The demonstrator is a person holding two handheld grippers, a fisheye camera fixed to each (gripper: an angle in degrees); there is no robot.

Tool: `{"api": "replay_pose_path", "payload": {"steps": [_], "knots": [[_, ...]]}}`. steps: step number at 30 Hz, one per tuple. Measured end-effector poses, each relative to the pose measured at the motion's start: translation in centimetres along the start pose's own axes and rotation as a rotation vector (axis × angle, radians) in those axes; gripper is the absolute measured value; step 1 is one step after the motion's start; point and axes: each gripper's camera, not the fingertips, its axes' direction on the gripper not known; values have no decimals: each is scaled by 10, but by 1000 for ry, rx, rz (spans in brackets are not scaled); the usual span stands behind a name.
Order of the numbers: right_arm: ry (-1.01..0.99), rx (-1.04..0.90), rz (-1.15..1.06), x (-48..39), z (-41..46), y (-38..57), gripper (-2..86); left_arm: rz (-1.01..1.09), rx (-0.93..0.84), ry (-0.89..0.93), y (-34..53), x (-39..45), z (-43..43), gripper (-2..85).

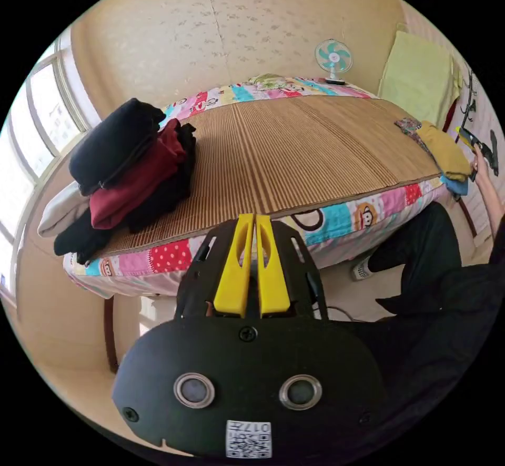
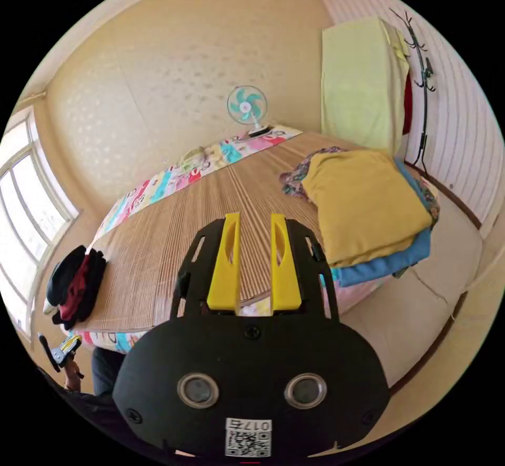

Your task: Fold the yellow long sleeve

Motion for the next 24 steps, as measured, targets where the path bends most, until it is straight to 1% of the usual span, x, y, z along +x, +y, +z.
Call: {"api": "replay_pose_path", "payload": {"steps": [1, 2, 3, 5, 6, 7, 8, 9, 10, 11, 12, 13, 14, 15, 16, 17, 18, 19, 20, 21, 22, 23, 24], "knots": [[40, 43, 7, 9, -10, -4, 103, -30, 31, 116, -14, 2, -4, -4], [122, 109, 15, 27, -22, -9, 111, -31, 74, 169, -26, 9, -11, -3], [207, 156, 26, 46, -26, -10, 119, -20, 99, 164, -31, 15, -15, -2], [329, 165, 69, 80, -15, -8, 127, 20, 177, 27, -45, 46, -30, 3], [364, 89, 151, 108, 4, -9, 122, 18, 190, -4, -47, 53, -33, 5], [353, 19, 195, 123, 17, -10, 119, -7, 212, -33, -48, 65, -38, 5], [266, -170, 282, 151, 49, -11, 98, -51, 234, -7, -47, 70, -43, 2], [175, -219, 348, 163, 63, -10, 75, -76, 244, 28, -46, 72, -46, 1], [131, -206, 369, 163, 63, -10, 64, -130, 257, 124, -44, 70, -49, -2], [66, -137, 369, 147, 53, -14, 48, -198, 269, 234, -41, 64, -51, -3], [-20, -27, 248, 111, 37, -19, 40, -234, 276, 291, -39, 59, -51, -4], [-57, 10, 184, 90, 30, -21, 37, -302, 298, 415, -36, 47, -50, -4], [-155, 27, 50, 44, 21, -23, 31, -337, 325, 529, -36, 35, -48, -5], [-265, 8, -51, -4, 18, -19, 27, -341, 338, 577, -36, 30, -46, -5], [-318, -3, -90, -28, 17, -14, 25, -342, 351, 644, -40, 22, -42, -5], [-374, -40, -142, -73, 19, 3, 23, -342, 350, 674, -44, 18, -37, -5], [-388, -78, -199, -115, 20, 26, 22, -337, 345, 681, -47, 17, -34, -5], [-396, -93, -233, -134, 20, 39, 21, -311, 326, 687, -55, 18, -29, -5], [-456, -121, -302, -167, 18, 68, 20, -274, 296, 682, -63, 23, -24, -6], [-561, -168, -367, -194, 16, 96, 19, -256, 280, 675, -66, 26, -21, -6], [-621, -204, -404, -207, 17, 110, 19, -224, 249, 658, -73, 33, -15, -6], [-729, -312, -464, -228, 23, 135, 18, -195, 225, 653, -79, 41, -9, -6], [-809, -448, -480, -244, 32, 157, 19, -183, 218, 658, -81, 45, -4, -6]]}}
